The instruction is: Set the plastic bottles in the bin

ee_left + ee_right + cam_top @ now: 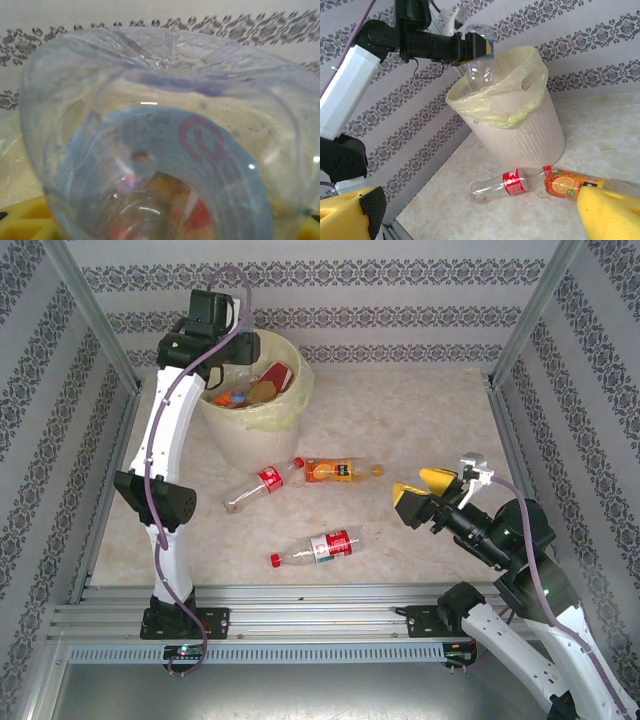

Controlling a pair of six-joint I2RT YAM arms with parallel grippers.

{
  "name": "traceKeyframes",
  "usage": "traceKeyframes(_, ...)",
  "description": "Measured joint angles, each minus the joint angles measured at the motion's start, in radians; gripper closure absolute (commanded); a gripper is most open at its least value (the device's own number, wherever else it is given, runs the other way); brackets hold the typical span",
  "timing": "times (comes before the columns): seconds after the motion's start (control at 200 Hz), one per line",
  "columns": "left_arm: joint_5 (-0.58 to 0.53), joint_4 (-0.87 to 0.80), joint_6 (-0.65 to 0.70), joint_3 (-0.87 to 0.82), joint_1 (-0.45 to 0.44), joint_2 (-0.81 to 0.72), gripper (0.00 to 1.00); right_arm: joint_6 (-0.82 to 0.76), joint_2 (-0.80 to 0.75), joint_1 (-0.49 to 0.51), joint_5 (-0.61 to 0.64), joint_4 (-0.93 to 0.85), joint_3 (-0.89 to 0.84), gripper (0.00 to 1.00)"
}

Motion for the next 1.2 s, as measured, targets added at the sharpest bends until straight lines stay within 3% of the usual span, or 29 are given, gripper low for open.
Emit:
traceKeyframes(0.095, -0.024, -0.019, 0.013, 0.000, 0.000, 0.021, 0.34, 0.003, 0.000, 0.000, 0.000, -0.001, 0.000, 0.02)
traceKeyframes(0.425, -0.068, -0.079, 0.023, 0.000, -0.001, 0.058, 0.00, 0.003, 0.012, 0.000, 0.000, -0.010, 0.000, 0.02)
traceKeyframes(0.624, -0.031, -0.079, 0.014, -0.001, -0.003, 0.029, 0.00, 0.018, 0.023, 0.000, 0.001, -0.032, 0.000, 0.03)
traceKeyframes(0.804, 0.070, -0.069, -0.002, -0.067, -0.009, -0.082, 0.00, 0.029, 0.033, 0.000, 0.011, -0.063, -0.003, 0.03)
traceKeyframes(1.199, 0.443, 0.221, -0.042, -0.610, -0.098, -0.513, 0.00, 0.095, 0.098, 0.000, 0.116, -0.170, -0.015, 0.04)
